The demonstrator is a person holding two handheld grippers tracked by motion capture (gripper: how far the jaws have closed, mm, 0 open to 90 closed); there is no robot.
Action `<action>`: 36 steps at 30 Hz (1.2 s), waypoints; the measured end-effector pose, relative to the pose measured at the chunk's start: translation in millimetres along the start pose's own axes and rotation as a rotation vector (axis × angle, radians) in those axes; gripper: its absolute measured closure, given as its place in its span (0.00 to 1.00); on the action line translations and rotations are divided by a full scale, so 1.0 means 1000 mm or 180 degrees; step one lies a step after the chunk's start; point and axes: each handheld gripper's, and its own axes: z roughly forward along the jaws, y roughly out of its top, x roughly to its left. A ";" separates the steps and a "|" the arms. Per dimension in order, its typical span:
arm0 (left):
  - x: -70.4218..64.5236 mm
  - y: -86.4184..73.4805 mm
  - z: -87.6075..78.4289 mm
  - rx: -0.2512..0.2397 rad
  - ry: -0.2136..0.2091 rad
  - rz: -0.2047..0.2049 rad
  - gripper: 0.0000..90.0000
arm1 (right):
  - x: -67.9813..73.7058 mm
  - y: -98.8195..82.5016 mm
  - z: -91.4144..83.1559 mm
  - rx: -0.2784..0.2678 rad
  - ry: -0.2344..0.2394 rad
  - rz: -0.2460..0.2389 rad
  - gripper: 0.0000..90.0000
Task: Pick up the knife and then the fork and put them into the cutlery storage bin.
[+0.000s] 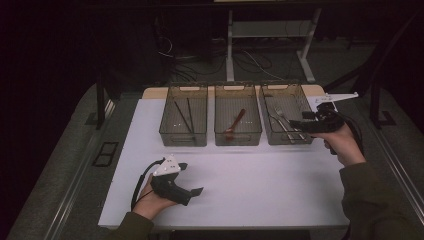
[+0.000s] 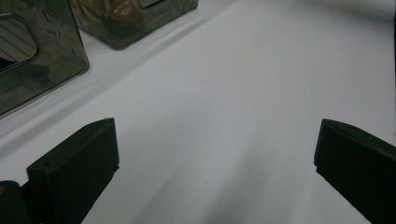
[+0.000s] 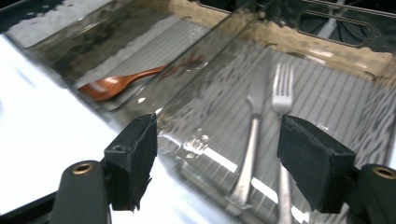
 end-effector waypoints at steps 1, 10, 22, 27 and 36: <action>0.000 0.000 0.000 0.0009 0.0001 -0.0005 0.00 | 0.004 -0.003 -0.003 -0.0028 0.0015 -0.0034 0.30; -0.001 0.000 0.000 0.0039 0.0057 0.0002 0.00 | 0.034 -0.034 -0.016 -0.0198 0.0188 -0.0201 0.21; -0.001 0.000 0.001 0.0043 0.0047 -0.0015 0.00 | 0.059 -0.084 -0.022 -0.0260 0.0201 -0.0239 0.19; -0.001 0.000 0.001 0.0031 0.0044 -0.0014 0.00 | 0.062 -0.105 -0.025 -0.0297 0.0177 -0.0160 0.18; -0.001 -0.001 0.001 0.0015 0.0056 -0.0010 0.00 | 0.078 -0.128 -0.024 -0.0290 0.0277 -0.0190 0.15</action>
